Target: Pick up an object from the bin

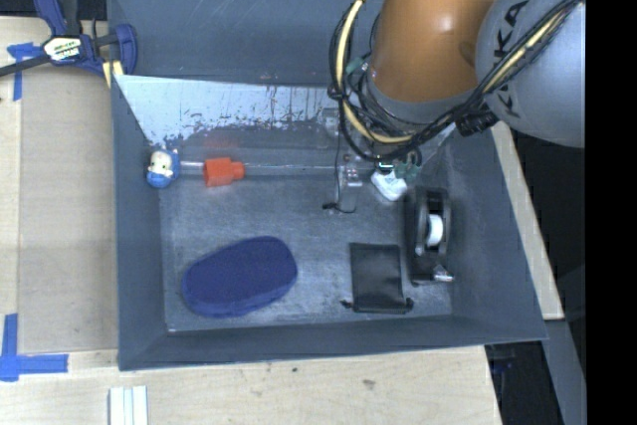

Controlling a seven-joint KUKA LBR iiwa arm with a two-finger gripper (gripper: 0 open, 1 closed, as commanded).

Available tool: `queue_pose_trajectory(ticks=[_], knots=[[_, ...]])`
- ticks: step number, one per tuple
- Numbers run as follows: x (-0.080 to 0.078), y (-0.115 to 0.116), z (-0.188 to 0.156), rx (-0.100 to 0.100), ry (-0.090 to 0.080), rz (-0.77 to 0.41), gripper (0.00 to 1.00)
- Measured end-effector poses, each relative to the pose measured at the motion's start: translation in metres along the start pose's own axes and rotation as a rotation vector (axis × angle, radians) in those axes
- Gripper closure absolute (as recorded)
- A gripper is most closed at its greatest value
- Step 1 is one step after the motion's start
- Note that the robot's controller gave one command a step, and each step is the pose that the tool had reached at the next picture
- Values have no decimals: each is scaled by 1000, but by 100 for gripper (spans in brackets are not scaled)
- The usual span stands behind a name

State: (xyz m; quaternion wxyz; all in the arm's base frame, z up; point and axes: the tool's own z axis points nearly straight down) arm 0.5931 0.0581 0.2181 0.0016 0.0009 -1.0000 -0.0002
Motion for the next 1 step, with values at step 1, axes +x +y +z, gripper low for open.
queue_pose_trajectory(ticks=[1], knots=[[54,95,151,1,0,-161,0]])
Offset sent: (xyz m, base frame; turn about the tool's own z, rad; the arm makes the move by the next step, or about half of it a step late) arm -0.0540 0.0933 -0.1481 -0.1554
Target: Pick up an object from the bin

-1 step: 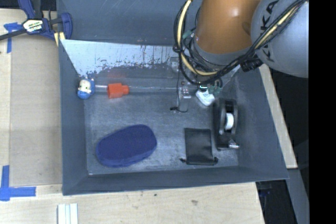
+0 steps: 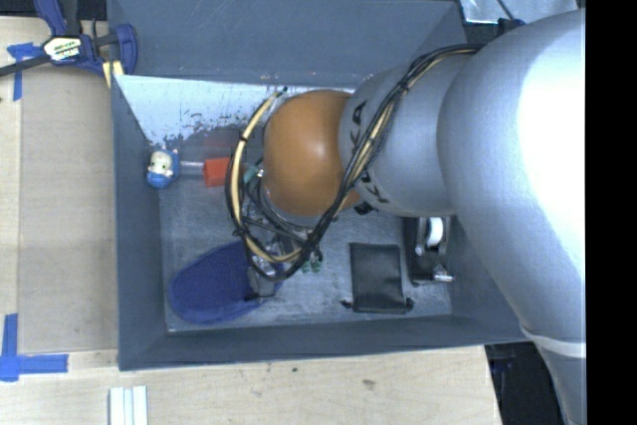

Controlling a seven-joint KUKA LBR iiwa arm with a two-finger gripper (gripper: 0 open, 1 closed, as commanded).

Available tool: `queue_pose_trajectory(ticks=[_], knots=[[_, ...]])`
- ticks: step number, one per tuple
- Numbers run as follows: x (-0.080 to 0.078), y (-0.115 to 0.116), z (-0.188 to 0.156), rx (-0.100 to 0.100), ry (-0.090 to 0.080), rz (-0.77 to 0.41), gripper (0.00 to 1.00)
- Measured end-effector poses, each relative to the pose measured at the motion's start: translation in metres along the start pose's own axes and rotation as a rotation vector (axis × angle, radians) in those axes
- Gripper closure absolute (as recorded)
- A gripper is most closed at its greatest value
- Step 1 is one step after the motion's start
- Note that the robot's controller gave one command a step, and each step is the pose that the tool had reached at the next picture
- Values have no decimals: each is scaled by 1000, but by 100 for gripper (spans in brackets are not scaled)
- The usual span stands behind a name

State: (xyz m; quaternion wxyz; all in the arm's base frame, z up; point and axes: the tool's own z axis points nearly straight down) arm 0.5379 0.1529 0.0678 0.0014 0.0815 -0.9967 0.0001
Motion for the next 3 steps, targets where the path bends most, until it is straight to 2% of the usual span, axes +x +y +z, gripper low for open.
queue_pose_trajectory(ticks=[1,2,3], knots=[[-78,21,-35,-1,-13,-201,0],[-34,41,-32,0,-4,-501,0],[-28,62,-4,3,-2,-963,0]])
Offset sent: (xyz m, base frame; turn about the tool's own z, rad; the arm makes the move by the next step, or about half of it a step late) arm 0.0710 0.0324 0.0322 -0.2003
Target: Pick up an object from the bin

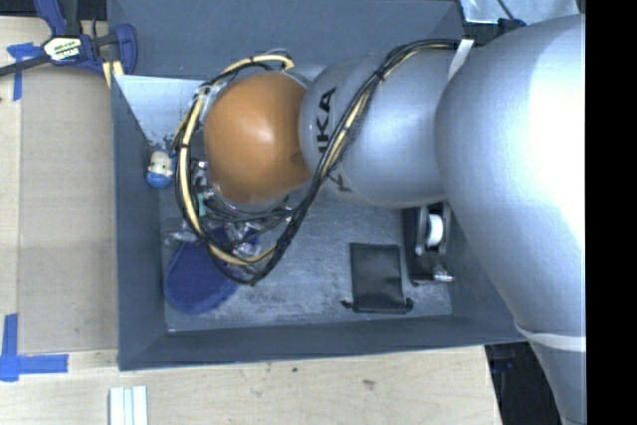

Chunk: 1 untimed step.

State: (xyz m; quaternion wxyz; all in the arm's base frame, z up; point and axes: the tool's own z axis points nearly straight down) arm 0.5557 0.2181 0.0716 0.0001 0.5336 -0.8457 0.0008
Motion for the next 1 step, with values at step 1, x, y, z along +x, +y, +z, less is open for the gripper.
queue_pose_trajectory(ticks=[1], knots=[[45,44,-3,15,-17,-325,0]])
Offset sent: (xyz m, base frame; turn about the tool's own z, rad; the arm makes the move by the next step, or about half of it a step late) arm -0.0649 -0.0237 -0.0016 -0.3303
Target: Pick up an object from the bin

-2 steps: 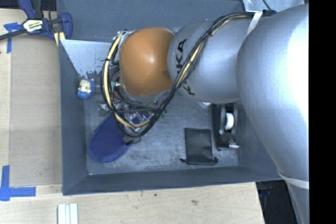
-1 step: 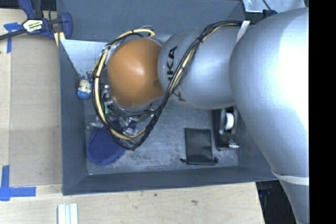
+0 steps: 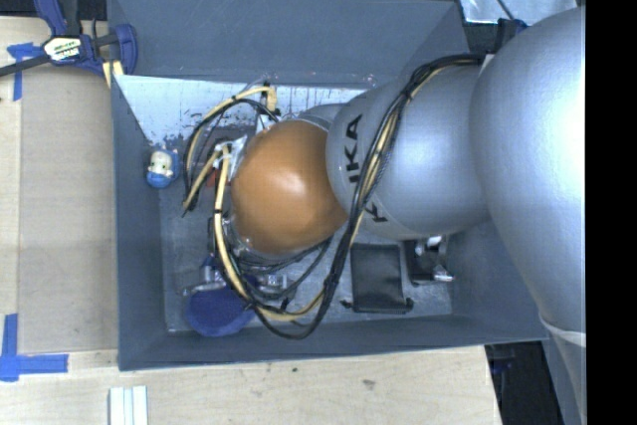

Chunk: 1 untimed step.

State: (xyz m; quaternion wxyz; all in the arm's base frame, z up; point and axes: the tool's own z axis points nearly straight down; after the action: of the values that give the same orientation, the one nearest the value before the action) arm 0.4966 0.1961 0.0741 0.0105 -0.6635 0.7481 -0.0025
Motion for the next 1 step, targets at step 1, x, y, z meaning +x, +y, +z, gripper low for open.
queue_pose_trajectory(ticks=[1], knots=[[-1,0,-2,0,-1,2,100]])
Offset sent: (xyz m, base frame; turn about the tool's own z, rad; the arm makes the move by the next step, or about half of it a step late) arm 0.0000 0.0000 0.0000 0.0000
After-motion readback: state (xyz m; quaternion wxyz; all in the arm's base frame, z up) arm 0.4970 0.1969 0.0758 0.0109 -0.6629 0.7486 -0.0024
